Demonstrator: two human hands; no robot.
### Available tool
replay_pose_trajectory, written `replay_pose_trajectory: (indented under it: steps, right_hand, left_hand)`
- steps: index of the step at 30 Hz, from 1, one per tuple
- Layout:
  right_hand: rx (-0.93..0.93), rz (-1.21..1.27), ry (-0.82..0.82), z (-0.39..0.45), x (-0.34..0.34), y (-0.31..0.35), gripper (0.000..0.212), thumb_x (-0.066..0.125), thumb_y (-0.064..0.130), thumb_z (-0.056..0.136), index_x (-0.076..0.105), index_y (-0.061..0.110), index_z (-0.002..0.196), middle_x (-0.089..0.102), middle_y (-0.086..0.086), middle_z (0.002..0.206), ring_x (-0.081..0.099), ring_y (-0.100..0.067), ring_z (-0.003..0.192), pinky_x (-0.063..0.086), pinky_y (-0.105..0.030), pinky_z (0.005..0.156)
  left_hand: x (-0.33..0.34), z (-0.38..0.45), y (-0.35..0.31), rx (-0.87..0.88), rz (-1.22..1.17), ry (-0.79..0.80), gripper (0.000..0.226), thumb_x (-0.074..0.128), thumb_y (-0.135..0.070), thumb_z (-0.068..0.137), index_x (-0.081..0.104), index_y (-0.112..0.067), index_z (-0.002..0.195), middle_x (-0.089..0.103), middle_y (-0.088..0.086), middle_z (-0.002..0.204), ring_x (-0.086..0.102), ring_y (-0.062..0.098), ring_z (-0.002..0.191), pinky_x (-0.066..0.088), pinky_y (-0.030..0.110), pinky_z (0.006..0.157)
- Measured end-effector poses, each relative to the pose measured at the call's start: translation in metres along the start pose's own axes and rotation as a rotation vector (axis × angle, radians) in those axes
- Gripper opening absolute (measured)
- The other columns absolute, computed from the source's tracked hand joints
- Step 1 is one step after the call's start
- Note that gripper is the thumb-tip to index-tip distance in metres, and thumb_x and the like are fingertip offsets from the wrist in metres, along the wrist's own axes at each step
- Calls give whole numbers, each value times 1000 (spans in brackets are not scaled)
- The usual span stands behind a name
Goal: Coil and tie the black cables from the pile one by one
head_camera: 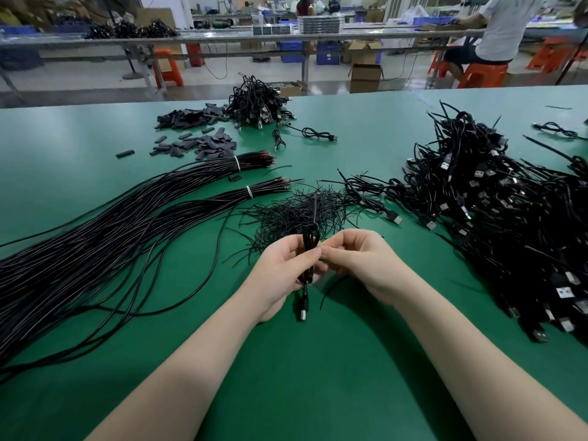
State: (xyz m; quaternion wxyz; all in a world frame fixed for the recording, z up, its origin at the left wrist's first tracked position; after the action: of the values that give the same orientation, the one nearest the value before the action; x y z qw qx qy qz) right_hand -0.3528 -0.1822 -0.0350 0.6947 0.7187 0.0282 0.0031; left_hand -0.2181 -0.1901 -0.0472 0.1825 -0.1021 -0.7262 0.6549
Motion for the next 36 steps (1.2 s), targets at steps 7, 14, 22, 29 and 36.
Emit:
replay_pose_trajectory:
  steps: [7, 14, 22, 29, 36]
  right_hand:
    - [-42, 7, -18, 0, 1, 4, 9, 69, 7, 86, 67, 9, 78, 68, -9, 72, 56, -15, 63, 45, -22, 59]
    - [-369, -450, -119, -7, 6, 28, 14, 71, 8, 84, 68, 18, 75, 72, 2, 72, 66, -14, 72, 55, -30, 74]
    - [-994, -978, -184, -32, 31, 57, 10, 65, -8, 79, 71, -3, 85, 65, -16, 83, 63, -33, 75, 53, -34, 69]
    - [-712, -473, -127, -20, 18, 55, 17, 68, 0, 85, 76, 16, 85, 66, 7, 83, 62, -8, 81, 46, -17, 75]
    - [-238, 195, 58, -10, 19, 30, 21, 72, 5, 82, 60, 14, 97, 65, -5, 75, 62, -19, 71, 55, -33, 77]
  left_hand:
    - [-6, 0, -8, 78, -24, -95, 11, 69, -22, 79, 77, -29, 83, 71, -1, 80, 64, 15, 81, 49, 34, 79]
    - [-10, 1, -7, 4, -227, -72, 9, 64, -7, 88, 72, -10, 90, 70, 5, 77, 67, 11, 67, 55, 23, 59]
    - [-8, -2, -10, -147, -344, 7, 8, 68, -20, 77, 76, -21, 74, 62, -3, 67, 58, 6, 54, 47, 17, 48]
    - [-4, -4, -11, -128, -592, 17, 12, 67, -17, 71, 77, -24, 70, 65, -5, 71, 60, 5, 54, 50, 17, 47]
    - [-2, -6, -14, -19, -580, 79, 22, 60, -12, 79, 77, -27, 76, 69, -7, 79, 64, 7, 59, 53, 21, 52]
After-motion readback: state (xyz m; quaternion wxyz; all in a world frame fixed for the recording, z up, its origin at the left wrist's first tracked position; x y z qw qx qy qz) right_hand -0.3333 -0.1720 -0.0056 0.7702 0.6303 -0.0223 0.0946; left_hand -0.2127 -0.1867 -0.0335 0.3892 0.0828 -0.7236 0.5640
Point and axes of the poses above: each hand's wrist, its own z-axis towards the middle knuckle, its own x-axis out of the palm, y = z × x, the point moved 6 cm from there along z, towards the middle knuckle
